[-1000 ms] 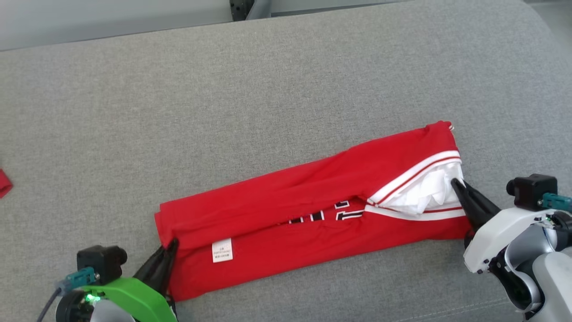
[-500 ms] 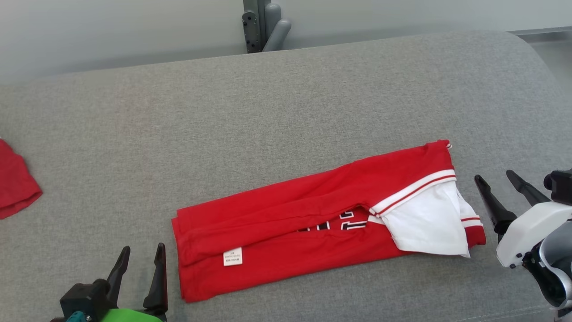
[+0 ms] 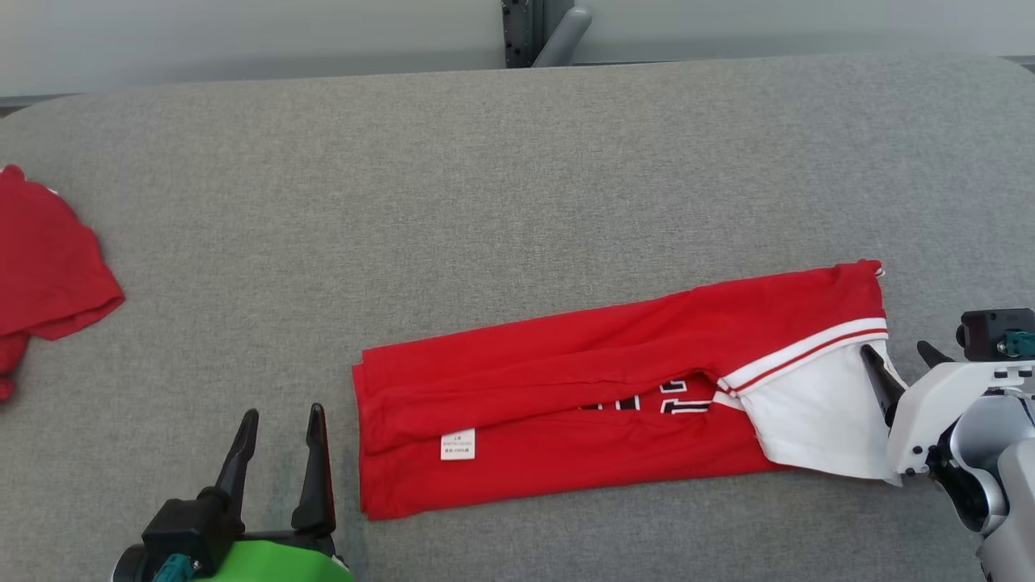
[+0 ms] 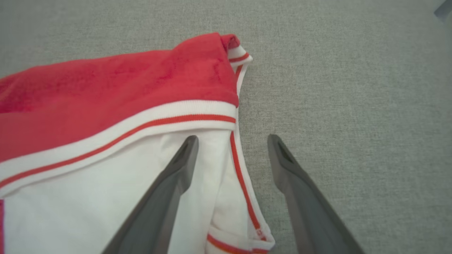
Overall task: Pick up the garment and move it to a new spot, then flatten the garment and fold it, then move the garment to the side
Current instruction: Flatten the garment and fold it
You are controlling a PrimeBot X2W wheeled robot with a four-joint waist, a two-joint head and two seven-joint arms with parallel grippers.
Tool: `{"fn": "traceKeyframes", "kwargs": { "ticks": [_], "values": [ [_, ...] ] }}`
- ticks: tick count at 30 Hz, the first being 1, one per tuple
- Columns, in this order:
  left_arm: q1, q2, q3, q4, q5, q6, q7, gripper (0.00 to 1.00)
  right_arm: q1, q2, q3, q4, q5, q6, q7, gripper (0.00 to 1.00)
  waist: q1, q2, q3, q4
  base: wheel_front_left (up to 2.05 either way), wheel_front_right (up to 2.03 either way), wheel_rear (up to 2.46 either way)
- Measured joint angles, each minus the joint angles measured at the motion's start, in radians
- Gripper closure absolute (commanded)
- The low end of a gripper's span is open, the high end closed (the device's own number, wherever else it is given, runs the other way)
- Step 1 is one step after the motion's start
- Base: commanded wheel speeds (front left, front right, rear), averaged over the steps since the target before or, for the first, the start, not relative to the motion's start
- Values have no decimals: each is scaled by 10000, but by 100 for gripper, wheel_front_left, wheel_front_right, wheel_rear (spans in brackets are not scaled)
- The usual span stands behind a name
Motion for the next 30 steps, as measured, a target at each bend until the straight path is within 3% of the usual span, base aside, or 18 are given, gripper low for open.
{"fn": "traceKeyframes", "kwargs": {
  "ticks": [8,16,17,18,20,30],
  "values": [
    [-44,-892,794,355,746,-815,-2,0,-764,-136,178,1392,4,0,-102,0,0,0,373,424,0,0,0],
    [-213,-1716,1411,922,1396,-1622,-2,0,-1602,-236,633,2508,713,-2,65,0,0,0,601,663,0,0,0],
    [-222,-1768,1444,965,1425,-1701,-2,0,-1654,-249,686,2587,828,-2,105,4,0,0,604,688,0,0,0],
    [-223,-1812,1490,1001,1480,-1770,-2,0,-1693,-274,732,2665,997,-2,159,54,0,0,603,713,0,0,0],
    [-225,-1941,1615,1072,1542,-1885,-2,0,-1697,-336,863,2740,1342,-12,226,100,0,0,586,754,0,0,0],
    [-52,-2219,2113,1381,1845,-2226,-2,0,-1540,-897,1377,2437,3083,6,-36,100,0,0,295,603,0,0,0]
  ]
}}
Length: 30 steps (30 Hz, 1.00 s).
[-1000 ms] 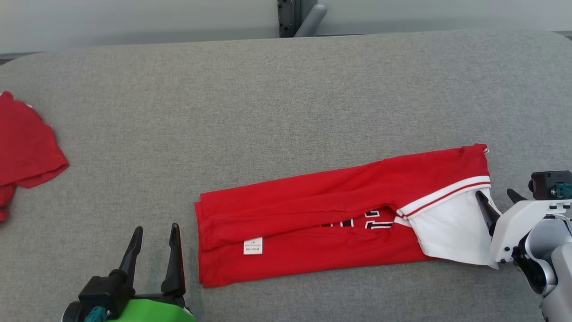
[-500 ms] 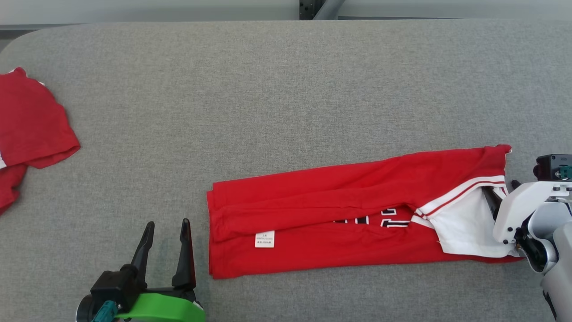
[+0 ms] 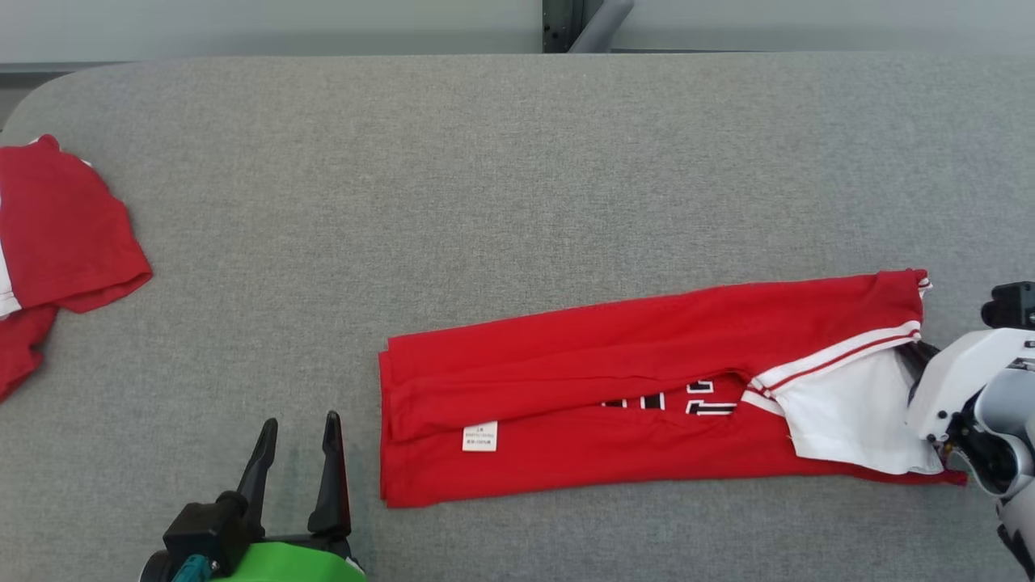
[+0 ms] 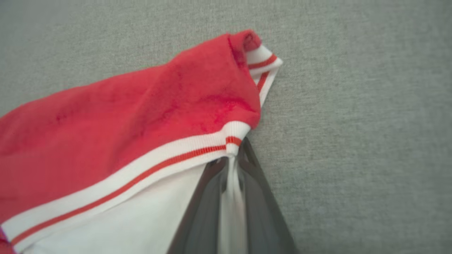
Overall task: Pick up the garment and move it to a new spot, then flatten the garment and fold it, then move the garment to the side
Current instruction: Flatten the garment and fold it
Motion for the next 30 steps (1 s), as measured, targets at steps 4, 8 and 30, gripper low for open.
{"fn": "traceKeyframes", "kwargs": {
  "ticks": [4,8,30],
  "values": [
    [142,-59,130,123,21,-44,0,0,79,-625,-163,-38,408,0,130,100,0,0,-218,-155,0,0,0],
    [251,-82,169,198,19,-82,0,0,236,-1521,-834,54,665,-2,171,100,0,0,-401,-331,0,0,0],
    [503,-113,0,40,-382,136,0,0,2193,1218,-750,-5768,-897,-13,811,100,0,0,-536,-1046,0,0,0]
  ]
}}
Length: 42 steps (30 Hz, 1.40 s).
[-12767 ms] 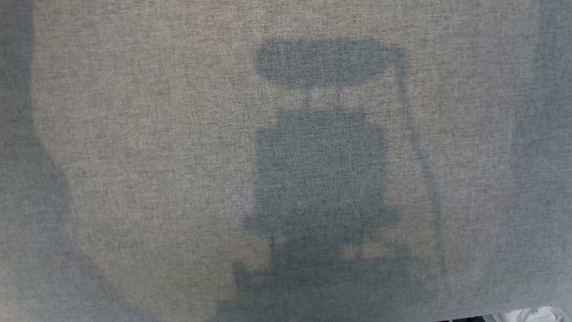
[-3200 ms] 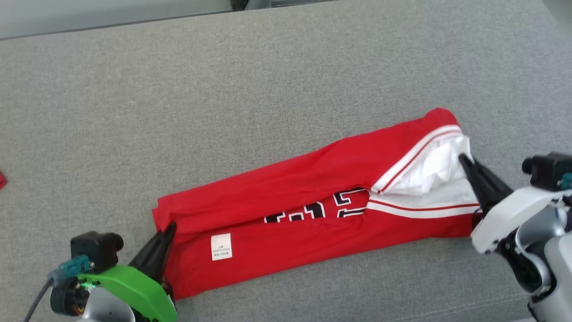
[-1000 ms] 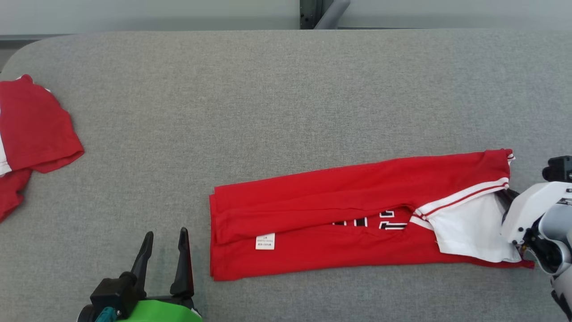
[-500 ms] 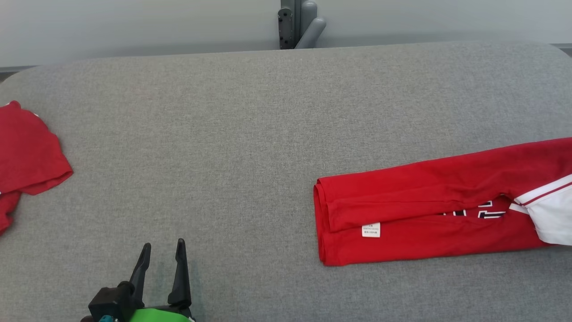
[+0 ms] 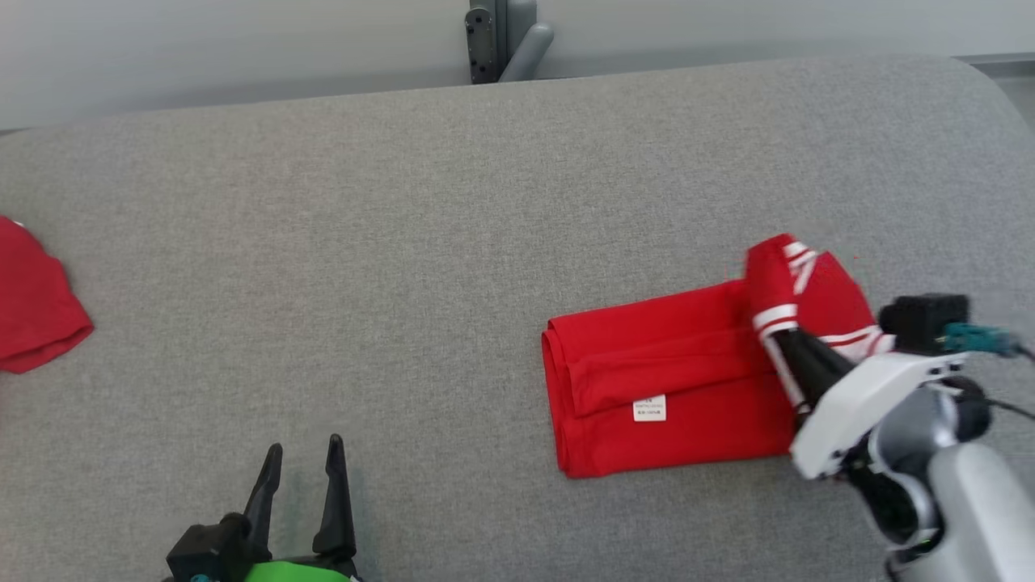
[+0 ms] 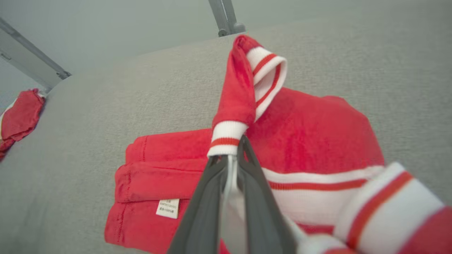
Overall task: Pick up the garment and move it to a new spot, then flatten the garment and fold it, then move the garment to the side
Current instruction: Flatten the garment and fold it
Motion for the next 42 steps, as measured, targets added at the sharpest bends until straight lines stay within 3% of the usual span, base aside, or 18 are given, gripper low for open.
{"fn": "traceKeyframes", "kwargs": {
  "ticks": [4,9,24,25,26,27,35,39,42],
  "values": [
    [-220,0,-178,-33,2,19,0,0,-81,1480,951,203,-777,0,-165,100,0,-1,239,-111,0,0,0],
    [-500,-8,-464,2,2,58,0,0,-454,2301,1396,1360,-1486,0,-832,100,0,-1,454,-72,0,0,0],
    [-464,-6,-577,196,-90,134,0,0,-1295,2566,2485,3603,-1035,0,-2036,100,1,-1,357,327,0,0,0],
    [-438,-4,-571,196,-92,140,0,0,-1349,2564,2550,3641,-989,0,-2100,87,1,-1,348,325,0,0,0],
    [-412,-6,-579,196,-92,140,0,0,-1387,2566,2621,3649,-974,0,-2167,36,1,-1,347,316,0,0,0],
    [-400,-6,-571,199,-92,140,0,0,-1402,2566,2706,3647,-901,0,-2228,0,1,-1,347,306,0,0,0],
    [-336,-6,-418,209,-75,138,0,0,-1351,2581,2801,2853,-454,0,-3005,0,1,0,290,141,0,0,0],
    [-235,-4,-351,171,-75,142,0,0,-1038,2581,2295,1588,-604,0,-3212,0,1,0,263,26,0,0,0],
    [-151,-6,-345,128,-90,178,0,0,-628,2368,1292,157,-1137,0,-3317,0,1,0,241,-118,0,0,0]
  ]
}}
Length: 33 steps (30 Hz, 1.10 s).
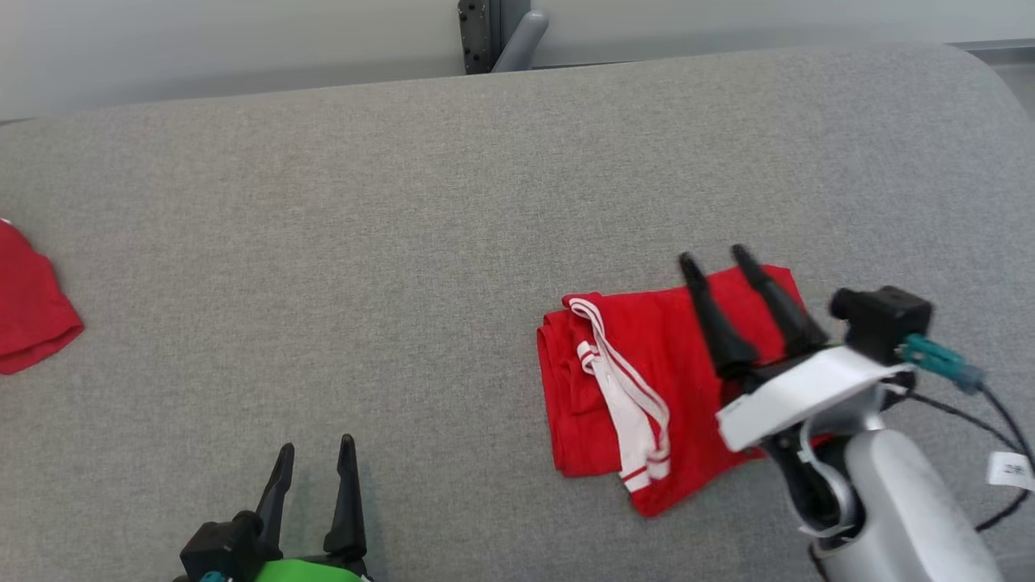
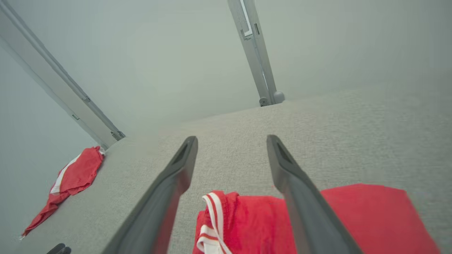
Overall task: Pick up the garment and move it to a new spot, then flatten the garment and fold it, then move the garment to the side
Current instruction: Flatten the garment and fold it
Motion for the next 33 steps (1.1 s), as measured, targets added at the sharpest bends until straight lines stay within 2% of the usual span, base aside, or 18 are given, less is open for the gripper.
{"fn": "traceKeyframes", "kwargs": {
  "ticks": [3,4,5,6,10,13,23,33],
  "values": [
    [12,0,-35,-17,-23,33,0,0,320,-575,-872,-502,-568,0,-159,0,0,0,-32,-80,0,0,0],
    [13,0,-46,-17,-46,35,0,0,443,-782,-1087,-506,-675,0,-230,21,0,0,-50,-96,0,0,0],
    [13,-2,-65,-19,-48,35,0,0,561,-968,-1279,-447,-894,0,-297,50,0,0,-66,-107,0,0,0],
    [13,0,-79,-15,-48,35,0,0,669,-1189,-1388,-336,-1160,0,-359,63,0,0,-76,-111,0,0,0],
    [9,0,-100,-13,-77,35,0,0,961,-1578,-1561,600,-1653,0,-780,100,0,0,-84,-118,0,0,0],
    [7,0,-79,-8,-75,25,0,0,983,-1551,-1398,1503,-1808,0,-1126,100,0,0,-64,-117,0,0,0],
    [-51,0,-40,13,2,-50,0,0,460,-1057,477,4284,-2230,0,-2006,100,0,0,115,16,0,0,0],
    [-168,0,-59,42,12,-67,0,0,-642,-349,2146,5751,-2228,-21,-2433,100,0,0,249,339,0,0,0]
  ]
}}
